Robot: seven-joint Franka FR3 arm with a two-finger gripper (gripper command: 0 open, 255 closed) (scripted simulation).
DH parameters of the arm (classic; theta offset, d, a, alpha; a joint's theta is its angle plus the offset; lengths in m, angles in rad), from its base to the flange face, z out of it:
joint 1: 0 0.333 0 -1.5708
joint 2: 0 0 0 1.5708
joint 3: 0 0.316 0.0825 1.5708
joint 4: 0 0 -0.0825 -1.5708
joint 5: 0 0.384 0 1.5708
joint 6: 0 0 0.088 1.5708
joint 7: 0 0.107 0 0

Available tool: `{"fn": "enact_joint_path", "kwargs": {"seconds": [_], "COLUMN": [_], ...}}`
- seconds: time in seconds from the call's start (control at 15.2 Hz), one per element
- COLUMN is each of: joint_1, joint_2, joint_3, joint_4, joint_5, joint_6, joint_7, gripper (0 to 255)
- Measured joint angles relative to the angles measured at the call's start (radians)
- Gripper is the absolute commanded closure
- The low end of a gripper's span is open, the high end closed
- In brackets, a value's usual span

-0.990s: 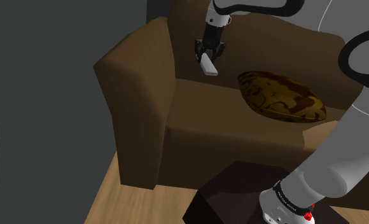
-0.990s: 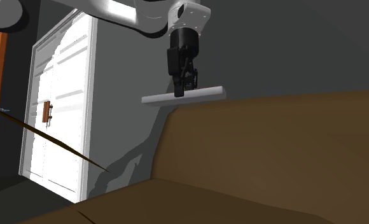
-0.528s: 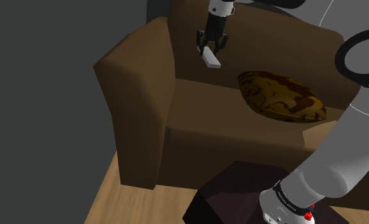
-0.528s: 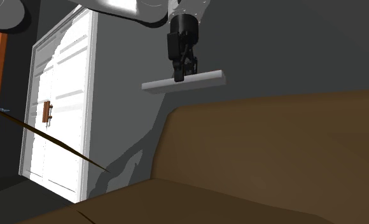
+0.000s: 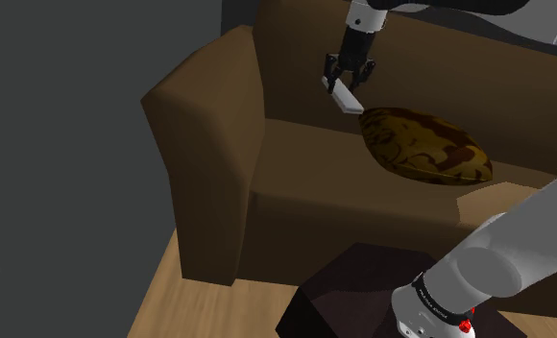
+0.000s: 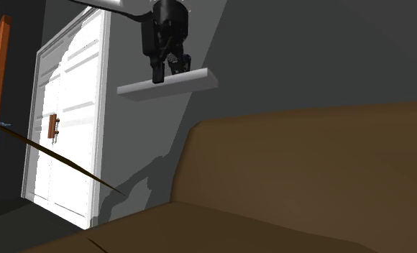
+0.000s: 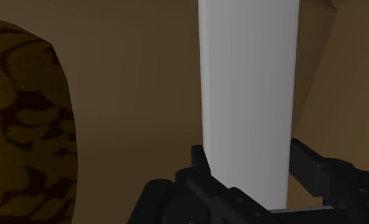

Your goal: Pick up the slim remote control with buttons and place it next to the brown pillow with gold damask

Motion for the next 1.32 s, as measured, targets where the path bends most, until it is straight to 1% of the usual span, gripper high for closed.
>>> {"fn": "enact_joint_path", "kwargs": {"seconds": [0.13, 0.33, 0.66, 0.99, 1.32], "joint_1": [-0.008, -0.015, -0.029, -0.047, -0.07], "joint_2": [-0.086, -0.204, -0.386, -0.559, -0.74], "joint_3": [-0.012, -0.029, -0.065, -0.108, -0.155], "joint_4": [-0.105, -0.223, -0.378, -0.5, -0.601], "joint_5": [0.005, 0.008, 0.0, -0.024, -0.062], "joint_6": [0.021, 0.02, -0.003, -0.052, -0.127], "joint_7": [-0.02, -0.045, -0.096, -0.15, -0.21], "gripper": [255, 255, 255, 255, 255]}}
